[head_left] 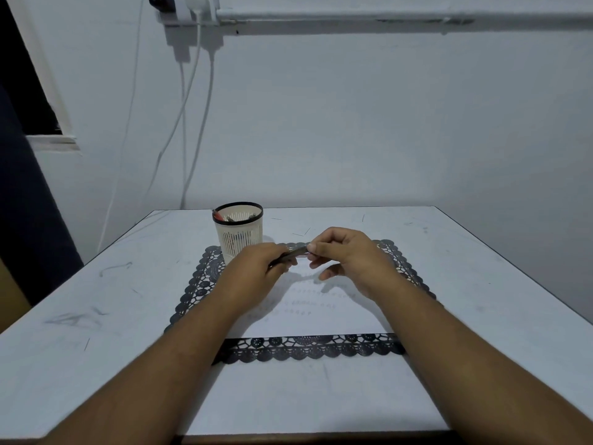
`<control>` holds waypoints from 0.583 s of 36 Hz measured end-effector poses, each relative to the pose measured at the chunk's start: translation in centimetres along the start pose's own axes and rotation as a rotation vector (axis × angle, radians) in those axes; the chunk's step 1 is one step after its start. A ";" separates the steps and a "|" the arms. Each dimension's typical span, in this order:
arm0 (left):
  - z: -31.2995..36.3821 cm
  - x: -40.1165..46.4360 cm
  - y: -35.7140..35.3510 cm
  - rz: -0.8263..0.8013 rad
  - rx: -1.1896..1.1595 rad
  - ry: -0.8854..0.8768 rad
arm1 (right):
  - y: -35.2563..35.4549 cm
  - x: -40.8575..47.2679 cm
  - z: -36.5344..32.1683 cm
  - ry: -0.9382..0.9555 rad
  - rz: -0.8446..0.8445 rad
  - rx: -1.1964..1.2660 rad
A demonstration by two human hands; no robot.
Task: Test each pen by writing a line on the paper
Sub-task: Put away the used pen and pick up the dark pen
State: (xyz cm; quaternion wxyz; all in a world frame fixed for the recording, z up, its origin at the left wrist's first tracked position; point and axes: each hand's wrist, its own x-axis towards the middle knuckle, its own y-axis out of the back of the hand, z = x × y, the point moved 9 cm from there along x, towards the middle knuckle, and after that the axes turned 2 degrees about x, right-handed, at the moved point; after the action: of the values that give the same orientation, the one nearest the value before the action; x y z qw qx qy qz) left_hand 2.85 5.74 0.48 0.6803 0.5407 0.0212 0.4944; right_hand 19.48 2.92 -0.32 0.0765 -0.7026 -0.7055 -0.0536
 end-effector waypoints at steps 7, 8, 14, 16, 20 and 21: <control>-0.3 -0.1 0.1 0.055 -0.350 0.158 | -0.3 0.2 -0.1 0.050 0.014 0.013; -0.2 -0.1 0.1 0.058 -0.419 0.175 | -0.5 0.2 -0.1 0.066 -0.001 -0.039; -0.6 -0.2 -0.9 0.041 -0.700 0.277 | -2.6 -0.2 0.6 0.096 -0.085 -0.214; -0.8 -0.2 -0.9 0.040 -0.741 0.292 | -2.8 0.0 0.7 0.107 -0.066 -0.215; -0.8 -0.3 -0.9 0.028 -0.751 0.284 | -2.6 0.0 0.5 0.143 -0.033 -0.238; -0.7 -0.3 -1.0 0.023 -0.742 0.279 | -2.6 0.0 0.4 0.147 -0.026 -0.239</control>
State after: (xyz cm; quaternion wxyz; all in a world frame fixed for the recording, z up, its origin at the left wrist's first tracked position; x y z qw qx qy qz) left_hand 2.98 6.12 -0.71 0.8144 0.1862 -0.0729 0.5448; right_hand 16.89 2.93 -0.69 0.0429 -0.6917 -0.6955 -0.1895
